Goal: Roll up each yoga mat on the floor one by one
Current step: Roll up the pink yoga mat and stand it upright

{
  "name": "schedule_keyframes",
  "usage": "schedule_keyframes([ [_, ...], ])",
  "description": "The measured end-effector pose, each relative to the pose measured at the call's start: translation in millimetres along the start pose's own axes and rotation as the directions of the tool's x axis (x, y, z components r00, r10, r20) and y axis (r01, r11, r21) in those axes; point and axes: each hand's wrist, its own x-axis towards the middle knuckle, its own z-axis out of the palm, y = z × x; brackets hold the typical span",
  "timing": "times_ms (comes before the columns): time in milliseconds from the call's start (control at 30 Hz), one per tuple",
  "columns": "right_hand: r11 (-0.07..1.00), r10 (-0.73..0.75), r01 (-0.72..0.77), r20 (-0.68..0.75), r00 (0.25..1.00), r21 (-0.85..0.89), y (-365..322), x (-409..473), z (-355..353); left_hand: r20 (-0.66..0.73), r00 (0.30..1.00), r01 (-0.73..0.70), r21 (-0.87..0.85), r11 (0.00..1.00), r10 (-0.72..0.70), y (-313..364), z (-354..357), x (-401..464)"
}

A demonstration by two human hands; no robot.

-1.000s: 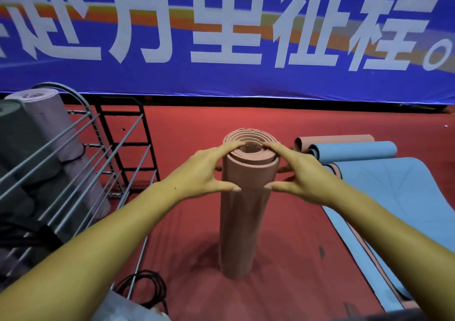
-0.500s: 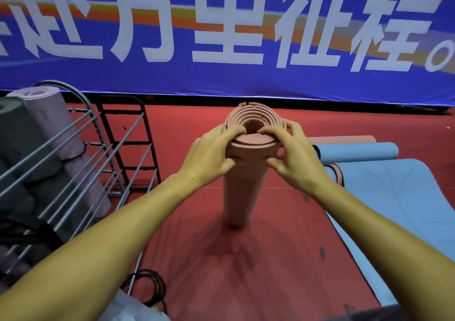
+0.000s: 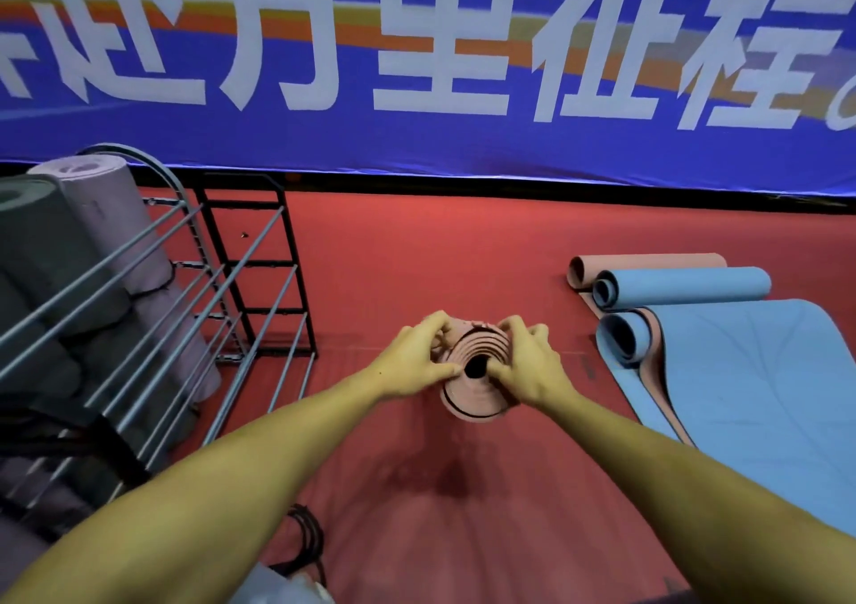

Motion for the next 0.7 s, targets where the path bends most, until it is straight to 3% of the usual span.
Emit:
schedule_keyframes([
  [233,0.994,-0.033,0.051,0.184,0.982,-0.093,36,-40,37,0.255,0.955,0.176,-0.069,0.982,-0.153,-30,16,-42],
  [333,0.998,-0.029,0.039,0.167,0.986,-0.057,49,-63,57,0.346,0.922,0.199,-0.037,0.979,-0.174,-42,16,-59],
  [500,0.997,-0.012,0.006,0.087,0.996,0.073,66,-85,94,0.191,0.906,0.404,-0.12,0.907,-0.379,-97,39,-99],
  [700,0.993,-0.068,0.055,0.119,0.991,0.109,71,-75,116,0.039,0.713,0.681,-0.275,0.679,-0.7,-192,102,-160],
])
